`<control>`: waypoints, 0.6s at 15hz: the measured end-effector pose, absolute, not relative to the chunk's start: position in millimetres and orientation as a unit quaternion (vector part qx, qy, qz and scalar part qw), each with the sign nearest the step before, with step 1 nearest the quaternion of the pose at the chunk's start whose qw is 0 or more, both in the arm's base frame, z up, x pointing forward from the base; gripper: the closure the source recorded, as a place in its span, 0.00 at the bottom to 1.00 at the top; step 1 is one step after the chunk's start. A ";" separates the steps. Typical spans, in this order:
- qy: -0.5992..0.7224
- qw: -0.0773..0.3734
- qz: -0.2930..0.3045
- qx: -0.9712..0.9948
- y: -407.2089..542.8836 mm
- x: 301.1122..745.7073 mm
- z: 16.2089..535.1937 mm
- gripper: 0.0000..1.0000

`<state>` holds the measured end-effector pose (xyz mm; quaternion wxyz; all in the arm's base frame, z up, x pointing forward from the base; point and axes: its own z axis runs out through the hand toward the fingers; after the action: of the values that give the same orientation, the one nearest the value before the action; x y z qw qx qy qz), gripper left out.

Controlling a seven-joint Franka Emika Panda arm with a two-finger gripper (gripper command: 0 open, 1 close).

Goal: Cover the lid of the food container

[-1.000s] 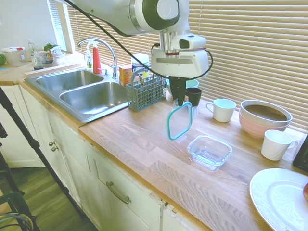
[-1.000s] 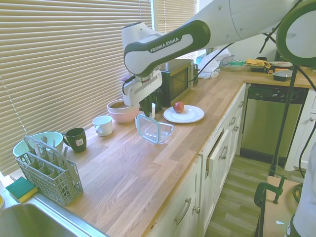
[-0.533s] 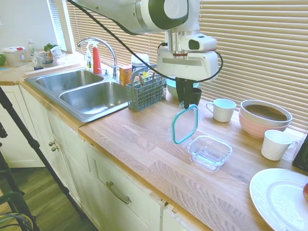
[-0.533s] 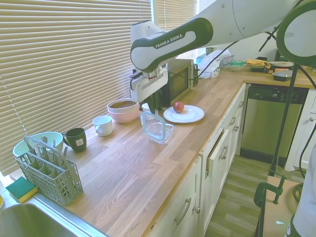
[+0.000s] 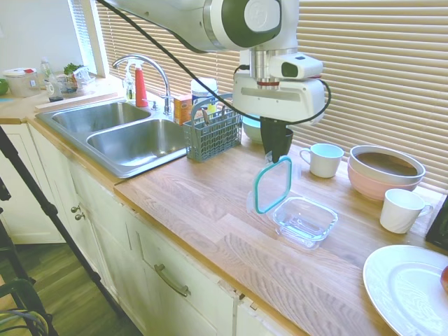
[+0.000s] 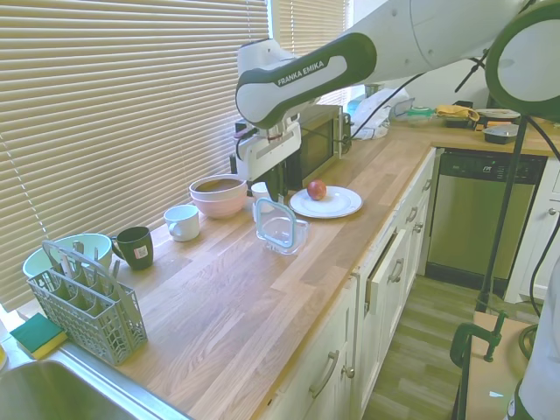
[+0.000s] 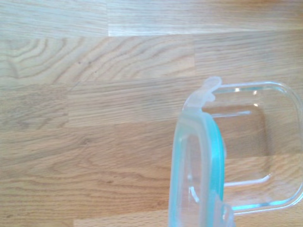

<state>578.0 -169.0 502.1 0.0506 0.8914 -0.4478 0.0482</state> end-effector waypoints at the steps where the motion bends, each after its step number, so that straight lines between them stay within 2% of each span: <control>1: -0.449 0.048 0.049 0.891 -172.9 577.2 502.5 1.00; 9: -0.451 0.025 0.047 0.891 -205.7 574.3 506.3 1.00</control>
<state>574.3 -205.7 506.3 0.0250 0.8911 -0.4508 0.0467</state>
